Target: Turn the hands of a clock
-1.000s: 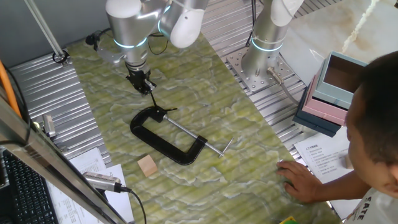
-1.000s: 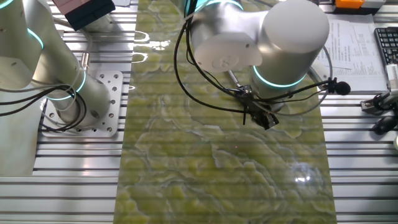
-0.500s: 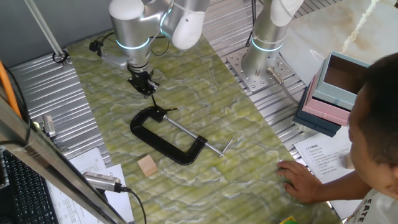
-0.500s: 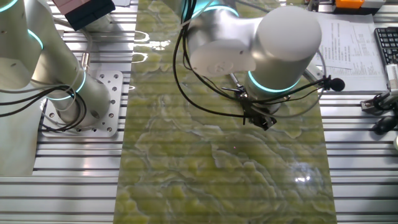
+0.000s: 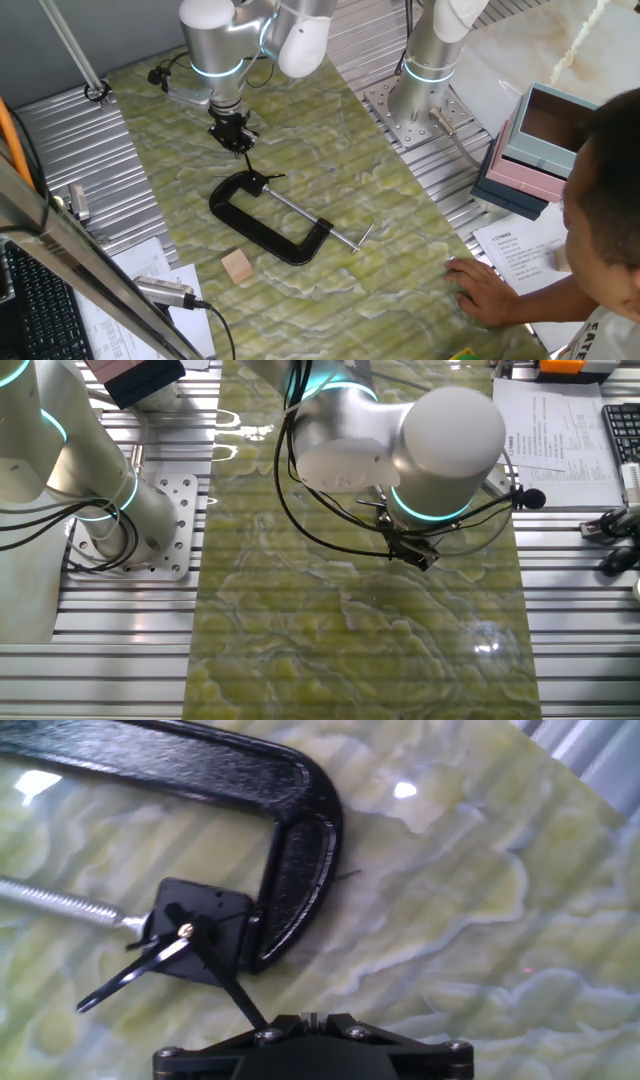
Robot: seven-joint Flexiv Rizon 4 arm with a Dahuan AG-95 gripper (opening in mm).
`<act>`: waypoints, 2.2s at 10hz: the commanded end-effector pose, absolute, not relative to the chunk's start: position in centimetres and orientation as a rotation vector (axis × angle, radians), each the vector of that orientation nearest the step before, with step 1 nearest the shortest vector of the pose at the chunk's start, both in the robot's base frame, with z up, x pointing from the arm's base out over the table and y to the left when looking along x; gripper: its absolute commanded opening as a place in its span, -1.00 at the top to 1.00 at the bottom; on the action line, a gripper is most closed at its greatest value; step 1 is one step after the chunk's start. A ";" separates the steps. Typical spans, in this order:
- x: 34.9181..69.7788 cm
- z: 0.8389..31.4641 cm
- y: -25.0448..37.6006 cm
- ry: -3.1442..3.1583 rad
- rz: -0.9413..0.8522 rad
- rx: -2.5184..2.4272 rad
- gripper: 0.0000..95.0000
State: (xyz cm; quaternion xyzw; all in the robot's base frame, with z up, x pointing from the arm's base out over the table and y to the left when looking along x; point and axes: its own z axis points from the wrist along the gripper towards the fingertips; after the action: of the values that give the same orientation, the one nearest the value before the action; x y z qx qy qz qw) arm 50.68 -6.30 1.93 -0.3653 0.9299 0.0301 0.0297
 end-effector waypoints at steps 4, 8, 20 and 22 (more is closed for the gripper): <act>50.4 1.7 -6.0 2.910 0.130 -1.139 1.00; 49.8 1.8 -5.9 2.949 0.160 -1.137 1.00; 47.5 2.9 -4.0 3.018 0.210 -1.118 1.00; 47.2 3.0 -3.2 3.026 0.228 -1.094 1.00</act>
State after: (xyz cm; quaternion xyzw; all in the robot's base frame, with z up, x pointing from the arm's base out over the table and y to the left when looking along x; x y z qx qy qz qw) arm 47.11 -3.01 3.03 -0.3384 0.9373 0.0712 -0.0424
